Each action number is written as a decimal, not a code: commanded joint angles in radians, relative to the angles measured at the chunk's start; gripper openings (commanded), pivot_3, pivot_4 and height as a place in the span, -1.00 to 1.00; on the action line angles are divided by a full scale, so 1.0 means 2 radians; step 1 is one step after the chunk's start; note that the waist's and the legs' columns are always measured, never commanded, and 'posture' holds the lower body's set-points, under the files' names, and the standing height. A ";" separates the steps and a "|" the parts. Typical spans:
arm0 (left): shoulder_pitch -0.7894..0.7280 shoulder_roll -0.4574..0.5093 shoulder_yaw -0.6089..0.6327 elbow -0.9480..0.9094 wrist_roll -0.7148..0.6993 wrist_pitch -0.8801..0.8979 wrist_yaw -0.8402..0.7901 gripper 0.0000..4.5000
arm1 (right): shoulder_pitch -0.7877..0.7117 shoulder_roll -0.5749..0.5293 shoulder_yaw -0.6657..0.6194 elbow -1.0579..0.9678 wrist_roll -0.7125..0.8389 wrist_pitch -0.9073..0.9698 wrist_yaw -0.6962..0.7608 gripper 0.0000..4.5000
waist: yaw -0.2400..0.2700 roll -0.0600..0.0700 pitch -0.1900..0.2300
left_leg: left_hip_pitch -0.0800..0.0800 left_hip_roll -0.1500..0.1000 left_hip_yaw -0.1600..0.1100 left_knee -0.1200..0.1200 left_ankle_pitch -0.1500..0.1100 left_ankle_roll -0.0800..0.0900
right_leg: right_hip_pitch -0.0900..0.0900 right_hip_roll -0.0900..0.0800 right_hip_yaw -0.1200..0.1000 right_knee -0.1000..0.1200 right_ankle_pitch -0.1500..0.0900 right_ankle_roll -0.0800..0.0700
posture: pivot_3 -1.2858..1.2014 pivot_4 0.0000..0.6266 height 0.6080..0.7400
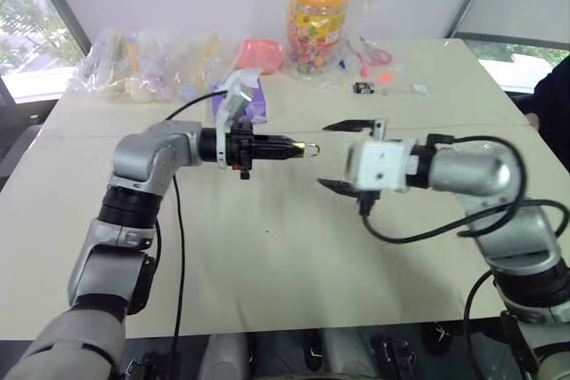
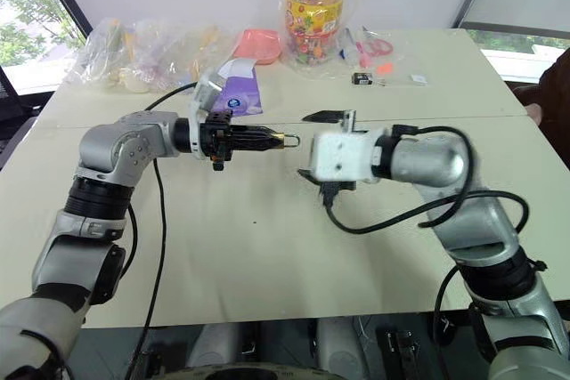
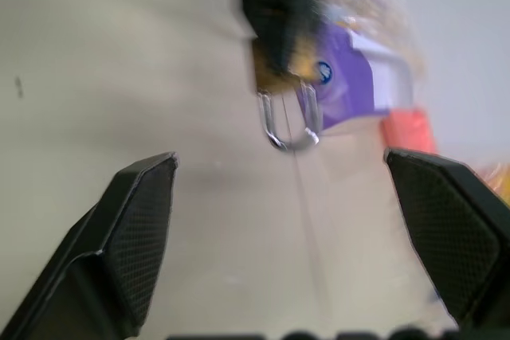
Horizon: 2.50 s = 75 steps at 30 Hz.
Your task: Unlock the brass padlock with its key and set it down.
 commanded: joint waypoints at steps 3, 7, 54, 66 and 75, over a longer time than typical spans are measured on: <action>-0.013 0.003 0.000 0.003 0.010 -0.029 -0.018 -1.00 | -0.042 0.029 -0.085 -0.019 0.143 0.193 -0.021 0.75 | -0.001 0.000 0.000 | 0.000 0.000 0.000 0.000 0.000 0.000 | 0.000 0.000 0.000 0.000 0.000 0.000 | 0.03 -0.52 1.00; -0.017 -0.001 -0.001 0.008 0.014 -0.036 -0.018 -1.00 | -0.070 0.068 -0.117 -0.025 0.216 0.305 -0.061 -0.07 | -0.001 0.000 0.000 | 0.000 0.000 0.000 0.000 0.000 0.000 | 0.000 0.000 0.000 0.000 0.000 0.000 | 0.03 -0.52 1.00; 0.018 -0.046 -0.022 0.022 -0.004 0.034 0.006 -1.00 | 0.121 -0.031 -0.138 -0.081 0.364 0.314 -0.178 -0.98 | -0.001 0.000 0.000 | -0.001 0.000 0.000 0.000 0.000 0.001 | 0.000 0.000 0.000 -0.001 0.000 0.000 | 0.03 -0.52 1.00; 0.038 -0.133 -0.018 0.154 0.032 0.097 0.125 -1.00 | 0.129 -0.039 -0.194 -0.114 0.412 0.338 -0.241 -0.98 | -0.001 0.000 0.000 | -0.001 0.000 -0.001 0.000 0.000 0.001 | 0.000 0.000 0.000 -0.001 0.000 0.000 | 0.03 -0.52 1.00; 0.032 -0.142 -0.010 0.200 0.066 0.054 0.148 -1.00 | 0.133 -0.040 -0.196 -0.129 0.442 0.340 -0.279 -0.98 | 0.000 0.000 0.000 | 0.001 0.000 -0.001 0.000 0.000 0.001 | 0.001 0.000 0.000 -0.001 0.000 0.000 | 0.03 -0.52 1.00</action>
